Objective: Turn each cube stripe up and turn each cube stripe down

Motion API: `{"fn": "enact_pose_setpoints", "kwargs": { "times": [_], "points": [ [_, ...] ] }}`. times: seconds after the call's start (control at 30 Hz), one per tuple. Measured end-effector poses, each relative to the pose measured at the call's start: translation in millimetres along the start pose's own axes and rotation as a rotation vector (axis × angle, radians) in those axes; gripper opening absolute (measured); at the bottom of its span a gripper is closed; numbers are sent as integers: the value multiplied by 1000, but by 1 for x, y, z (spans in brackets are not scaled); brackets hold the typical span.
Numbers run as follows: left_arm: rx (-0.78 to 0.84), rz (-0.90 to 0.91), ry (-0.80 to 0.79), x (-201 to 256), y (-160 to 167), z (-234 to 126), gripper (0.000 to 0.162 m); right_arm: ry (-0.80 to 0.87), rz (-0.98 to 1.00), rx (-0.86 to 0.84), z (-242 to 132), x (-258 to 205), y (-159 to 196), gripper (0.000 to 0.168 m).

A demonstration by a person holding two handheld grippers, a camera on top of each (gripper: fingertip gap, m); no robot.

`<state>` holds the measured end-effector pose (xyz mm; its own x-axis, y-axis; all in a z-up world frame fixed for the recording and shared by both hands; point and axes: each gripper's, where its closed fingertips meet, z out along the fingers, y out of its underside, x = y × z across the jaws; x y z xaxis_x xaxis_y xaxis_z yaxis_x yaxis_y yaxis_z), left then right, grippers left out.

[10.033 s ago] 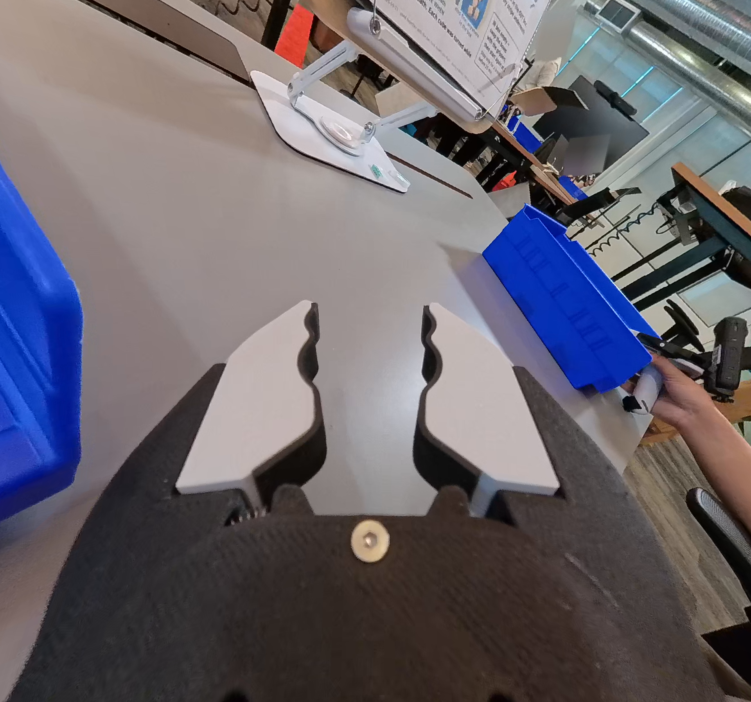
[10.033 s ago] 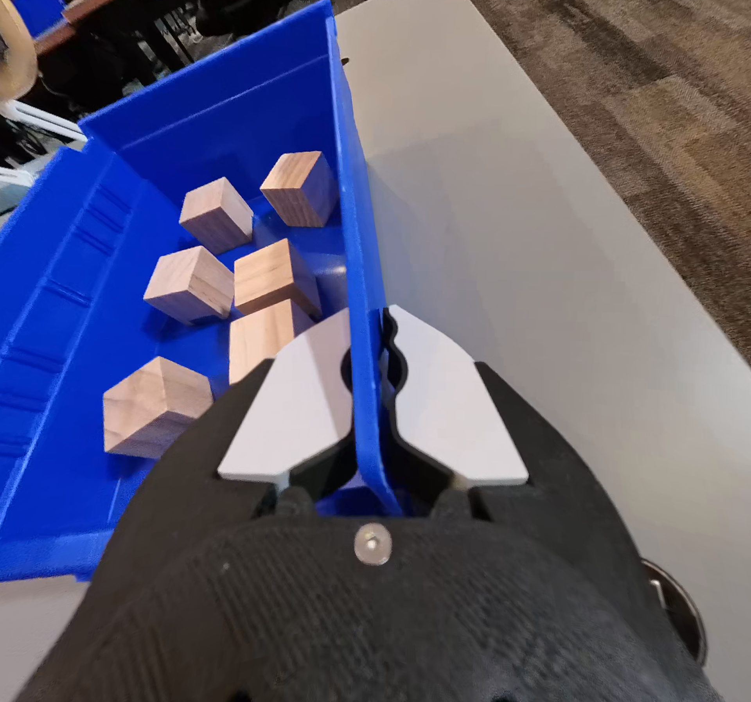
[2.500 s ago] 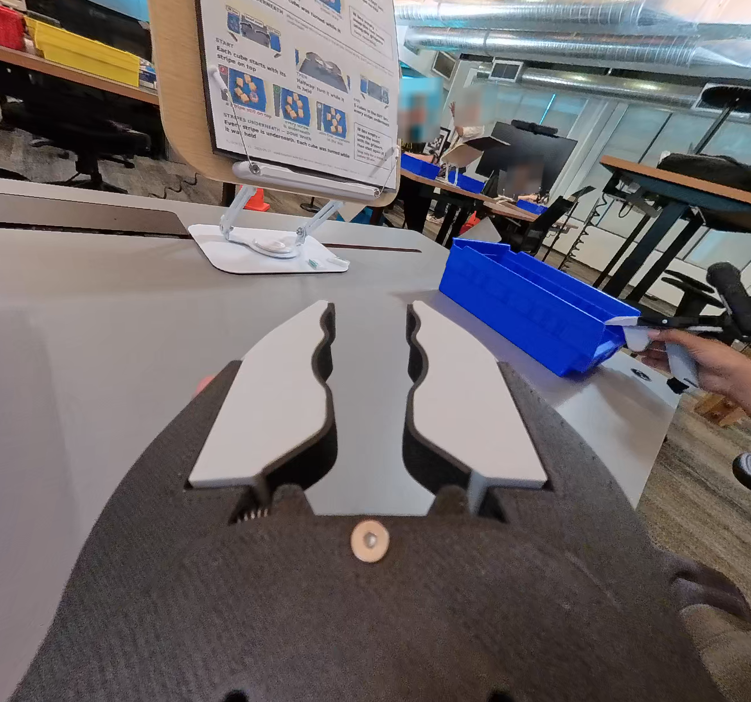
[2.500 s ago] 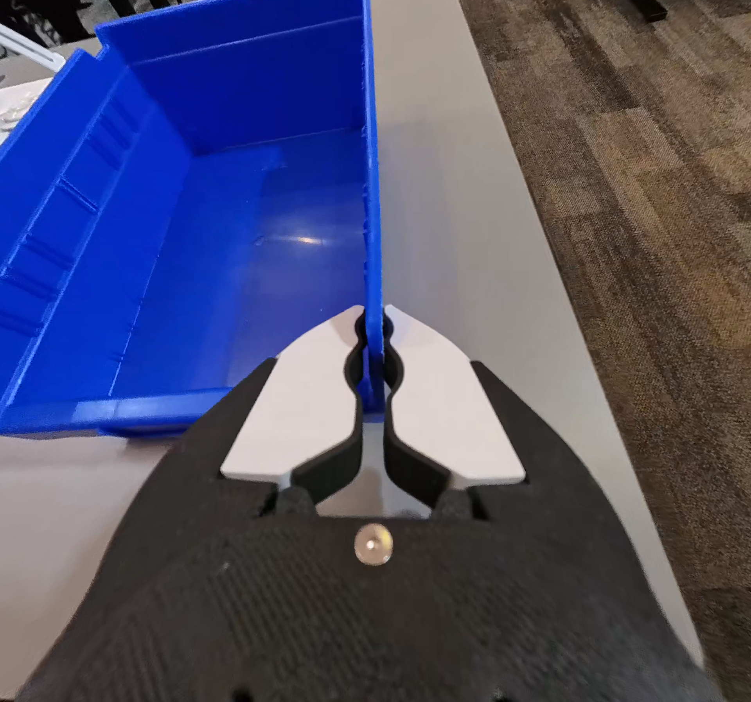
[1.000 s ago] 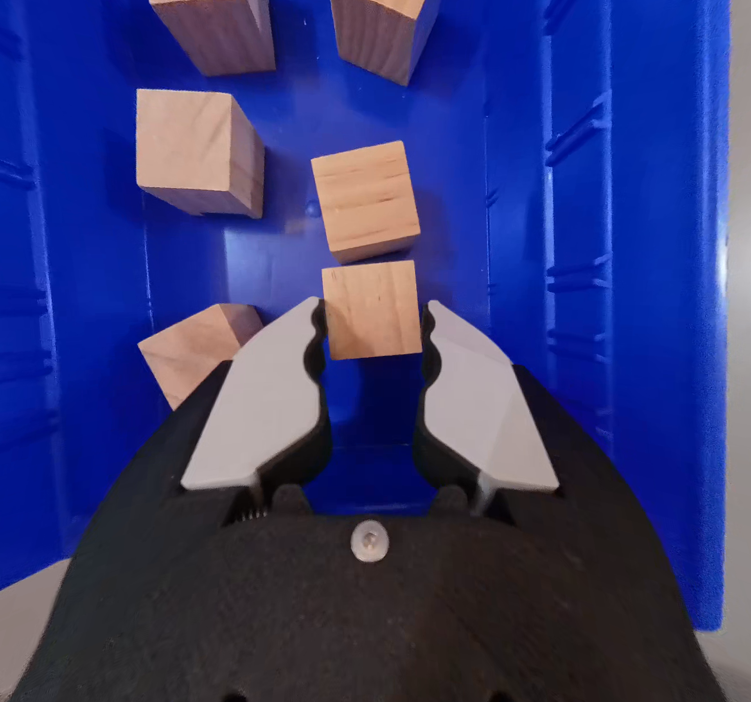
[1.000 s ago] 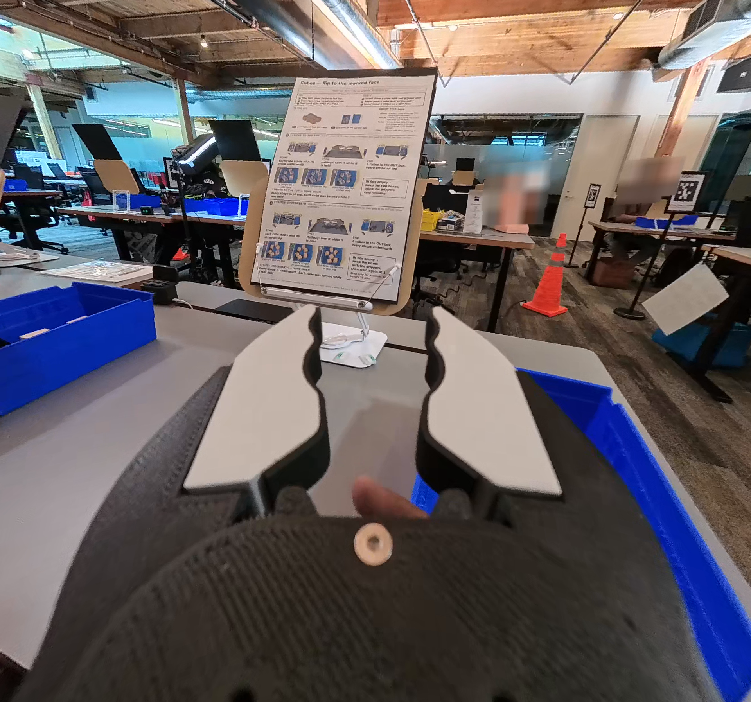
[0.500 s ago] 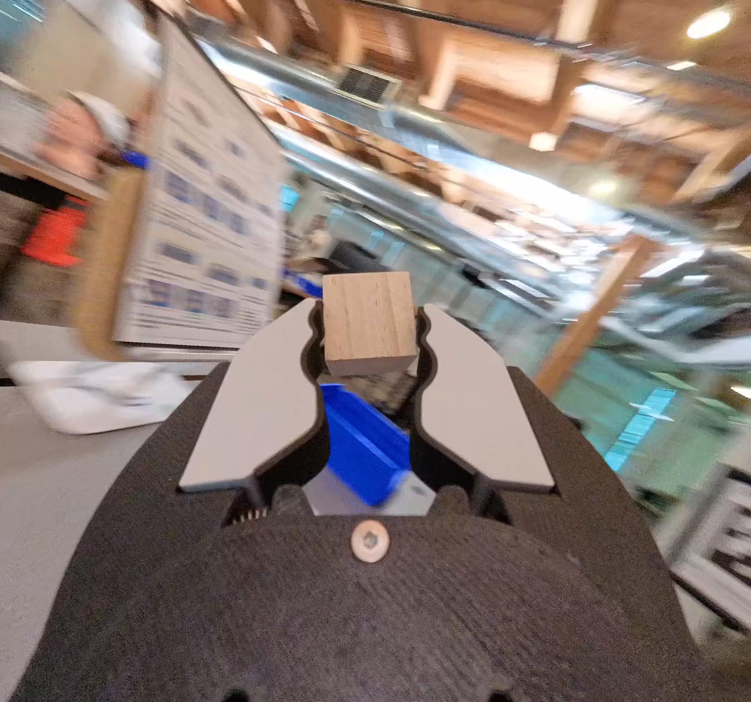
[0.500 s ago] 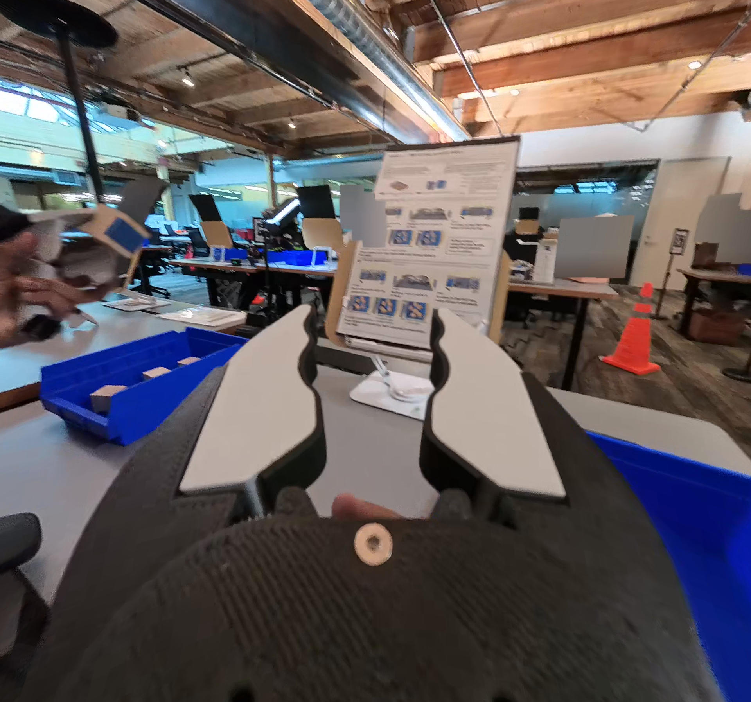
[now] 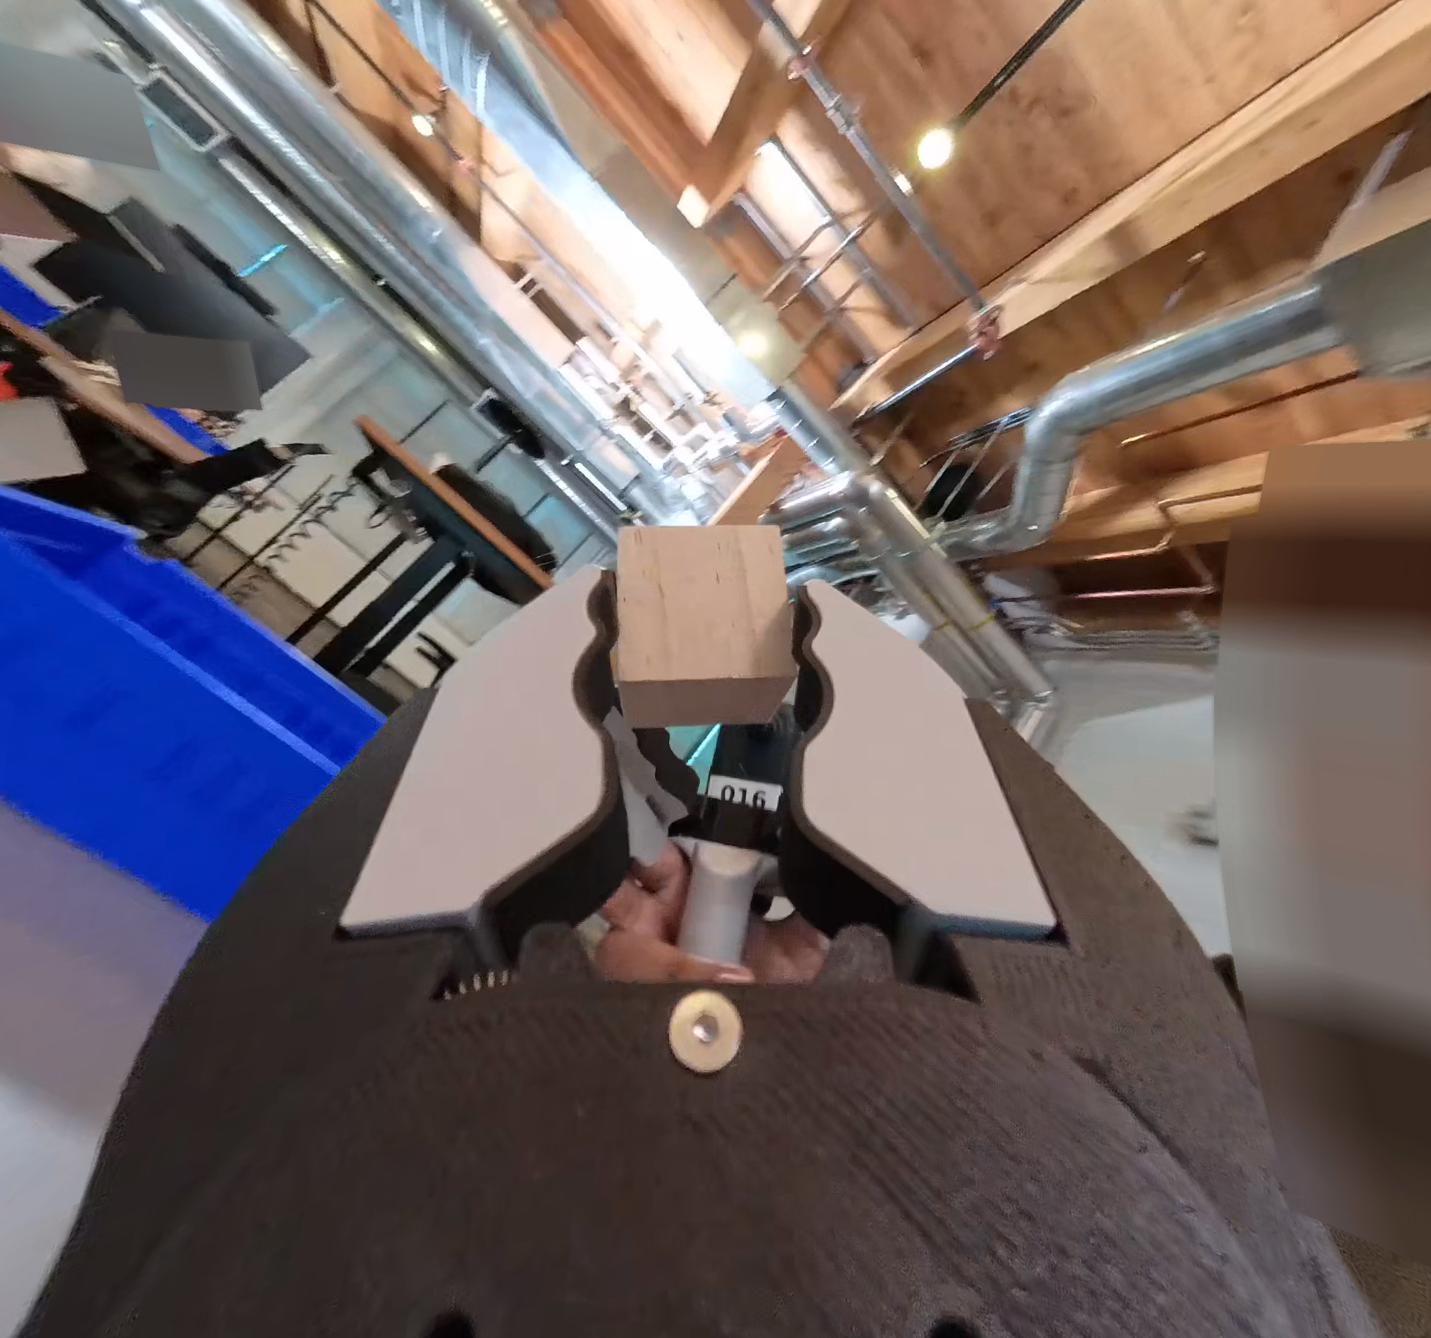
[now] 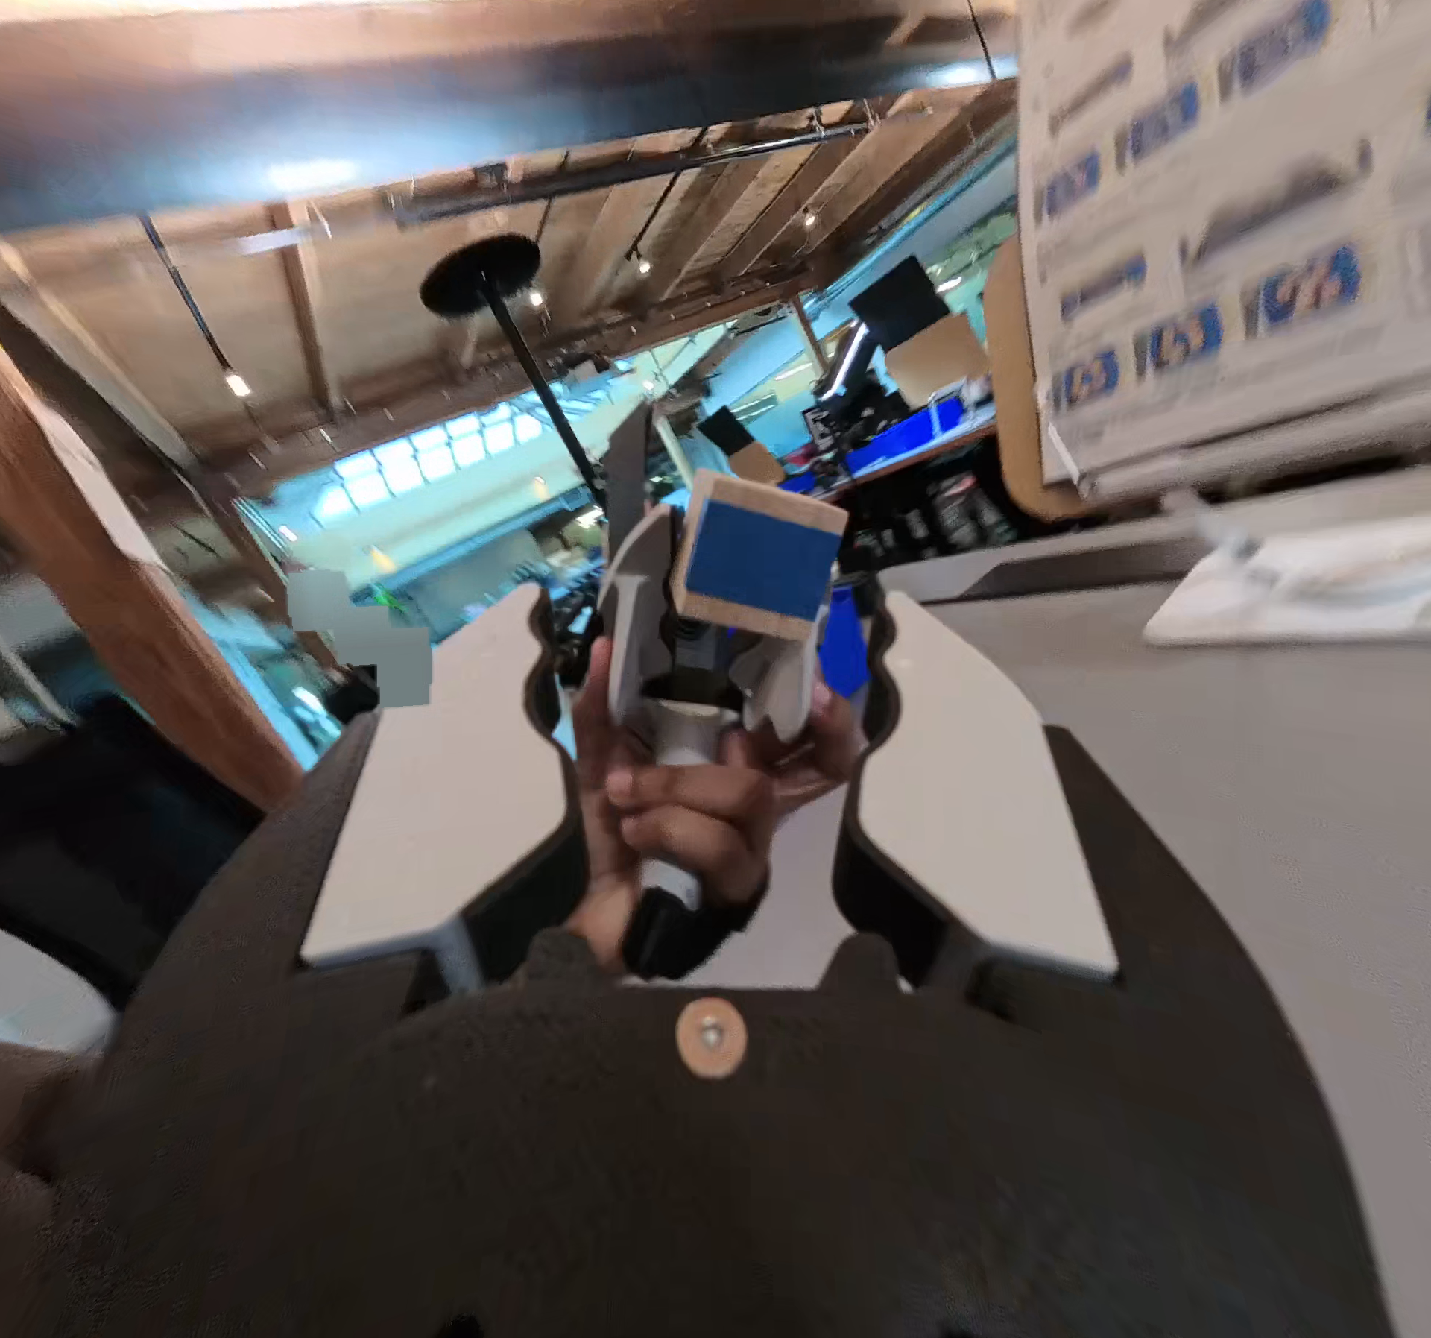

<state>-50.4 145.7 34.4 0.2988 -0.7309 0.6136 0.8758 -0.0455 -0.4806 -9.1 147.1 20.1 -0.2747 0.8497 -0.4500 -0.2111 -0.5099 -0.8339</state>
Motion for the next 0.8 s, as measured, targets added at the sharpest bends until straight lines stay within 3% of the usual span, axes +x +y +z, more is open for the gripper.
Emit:
{"fn": "enact_pose_setpoints", "kwargs": {
  "times": [0.2, 0.33, 0.43, 0.57, 0.6, 0.67, 0.8],
  "points": [
    [64, -16, -48, -30, 4, -31, 44, 76, 289, -13, -16, 61, 43, 78],
    [46, 33, -87, -41, -4, -43, 43, -55, 427, -83, 5, 60, 59, 77],
    [74, 20, -83, -46, -12, -45, 43, -89, 374, -162, 15, 56, 72, 76],
    [-53, 88, -59, -52, -5, -28, 43, -79, 247, -90, 40, 64, 52, 74],
    [-78, 110, -59, -53, -3, -24, 43, -89, 198, -113, 48, 64, 53, 72],
    [-93, 133, -66, -55, -4, -20, 44, -157, 129, -157, 58, 53, 54, 47],
    [-82, 159, -52, -42, -8, -28, 43, -174, 109, -181, 61, 40, 58, 47]
  ]
}}
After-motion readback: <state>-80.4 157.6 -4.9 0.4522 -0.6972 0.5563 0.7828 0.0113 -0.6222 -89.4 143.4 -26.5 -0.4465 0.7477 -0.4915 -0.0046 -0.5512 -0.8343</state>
